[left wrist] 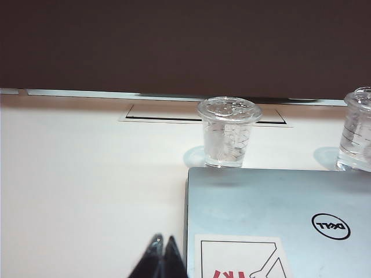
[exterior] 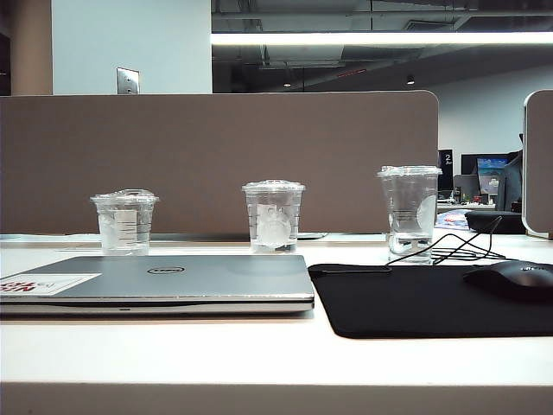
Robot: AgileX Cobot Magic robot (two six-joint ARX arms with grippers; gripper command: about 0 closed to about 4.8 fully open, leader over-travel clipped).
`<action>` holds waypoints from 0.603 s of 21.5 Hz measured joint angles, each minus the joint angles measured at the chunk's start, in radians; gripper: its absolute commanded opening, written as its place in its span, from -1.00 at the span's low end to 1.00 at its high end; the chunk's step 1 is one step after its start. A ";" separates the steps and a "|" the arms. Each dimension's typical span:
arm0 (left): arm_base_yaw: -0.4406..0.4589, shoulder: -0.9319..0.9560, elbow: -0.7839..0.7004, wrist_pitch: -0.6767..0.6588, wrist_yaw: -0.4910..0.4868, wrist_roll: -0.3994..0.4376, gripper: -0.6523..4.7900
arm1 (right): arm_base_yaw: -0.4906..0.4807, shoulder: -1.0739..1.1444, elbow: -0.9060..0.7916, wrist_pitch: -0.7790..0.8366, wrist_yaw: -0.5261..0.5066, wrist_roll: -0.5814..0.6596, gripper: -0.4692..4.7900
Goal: Pick up the coffee cup on the middle and place it on the right side of the laptop.
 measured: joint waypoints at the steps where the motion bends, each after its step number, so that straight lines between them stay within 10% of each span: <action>1: 0.000 0.000 0.000 0.000 0.000 0.000 -0.78 | 0.000 0.000 0.000 0.000 0.000 0.000 -0.83; 13: -0.057 0.000 0.000 -0.054 0.000 0.000 -0.78 | 0.000 0.000 0.000 0.000 0.000 0.010 -0.83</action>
